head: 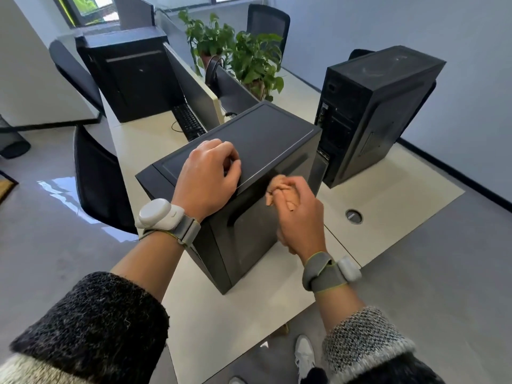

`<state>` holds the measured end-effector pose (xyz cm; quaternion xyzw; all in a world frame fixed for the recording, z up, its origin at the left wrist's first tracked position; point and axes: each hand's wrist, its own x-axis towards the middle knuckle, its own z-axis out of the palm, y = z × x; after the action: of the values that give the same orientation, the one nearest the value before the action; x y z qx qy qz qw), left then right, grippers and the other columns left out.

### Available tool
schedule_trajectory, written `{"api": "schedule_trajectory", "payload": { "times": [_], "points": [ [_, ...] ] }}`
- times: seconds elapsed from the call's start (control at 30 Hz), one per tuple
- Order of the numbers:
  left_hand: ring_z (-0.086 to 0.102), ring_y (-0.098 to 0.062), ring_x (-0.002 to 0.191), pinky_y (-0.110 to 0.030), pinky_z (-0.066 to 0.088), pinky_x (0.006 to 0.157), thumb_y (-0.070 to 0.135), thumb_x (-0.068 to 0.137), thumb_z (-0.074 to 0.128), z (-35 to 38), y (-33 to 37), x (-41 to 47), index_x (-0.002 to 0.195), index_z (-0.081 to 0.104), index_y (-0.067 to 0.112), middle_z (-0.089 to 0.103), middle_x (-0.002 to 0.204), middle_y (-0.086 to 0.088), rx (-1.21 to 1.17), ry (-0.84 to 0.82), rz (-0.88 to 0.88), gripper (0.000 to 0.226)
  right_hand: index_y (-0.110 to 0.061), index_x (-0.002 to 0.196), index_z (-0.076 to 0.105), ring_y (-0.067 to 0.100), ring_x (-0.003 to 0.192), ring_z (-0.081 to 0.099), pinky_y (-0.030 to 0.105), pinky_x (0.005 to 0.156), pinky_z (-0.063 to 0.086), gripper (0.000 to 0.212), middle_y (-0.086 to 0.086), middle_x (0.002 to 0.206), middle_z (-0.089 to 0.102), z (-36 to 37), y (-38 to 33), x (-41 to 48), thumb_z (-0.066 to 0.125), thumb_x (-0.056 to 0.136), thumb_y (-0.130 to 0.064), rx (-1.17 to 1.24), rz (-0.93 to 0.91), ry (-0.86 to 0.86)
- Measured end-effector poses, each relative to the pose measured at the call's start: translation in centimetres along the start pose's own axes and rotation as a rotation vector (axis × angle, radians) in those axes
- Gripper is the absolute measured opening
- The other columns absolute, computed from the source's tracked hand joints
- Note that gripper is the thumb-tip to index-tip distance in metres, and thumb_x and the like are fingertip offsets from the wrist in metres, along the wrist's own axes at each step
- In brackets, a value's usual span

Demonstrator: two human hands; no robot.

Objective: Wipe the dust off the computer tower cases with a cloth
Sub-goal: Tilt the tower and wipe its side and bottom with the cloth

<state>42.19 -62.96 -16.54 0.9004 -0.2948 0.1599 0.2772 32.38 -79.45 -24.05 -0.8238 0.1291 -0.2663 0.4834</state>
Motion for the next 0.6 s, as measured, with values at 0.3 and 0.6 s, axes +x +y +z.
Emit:
{"api": "schedule_trajectory", "payload": {
  "times": [0.3,0.6],
  "points": [
    [0.055,-0.011,0.082,-0.016,0.044,0.071,0.023,0.101,0.064,-0.2,1.8,-0.1,0.102,0.07,0.014,0.059,0.09,0.007,0.152,-0.004,-0.031,0.01,-0.028,0.106,0.063,0.006,0.087,0.066,0.023,0.072,0.053,0.01,-0.014,0.094,0.069,-0.9,1.0,2.3,0.071,0.1,-0.028,0.098,-0.058,-0.141],
    [0.058,-0.021,0.071,-0.037,0.052,0.066,0.037,0.102,0.057,2.4,5.0,1.7,0.095,0.058,0.019,0.062,0.079,0.001,0.338,0.097,-0.264,0.019,-0.027,0.113,0.062,0.011,0.087,0.066,0.031,0.072,0.059,0.015,-0.009,0.097,0.069,-2.4,2.8,4.8,0.068,0.101,-0.035,0.083,-0.079,-0.192]
  ]
}}
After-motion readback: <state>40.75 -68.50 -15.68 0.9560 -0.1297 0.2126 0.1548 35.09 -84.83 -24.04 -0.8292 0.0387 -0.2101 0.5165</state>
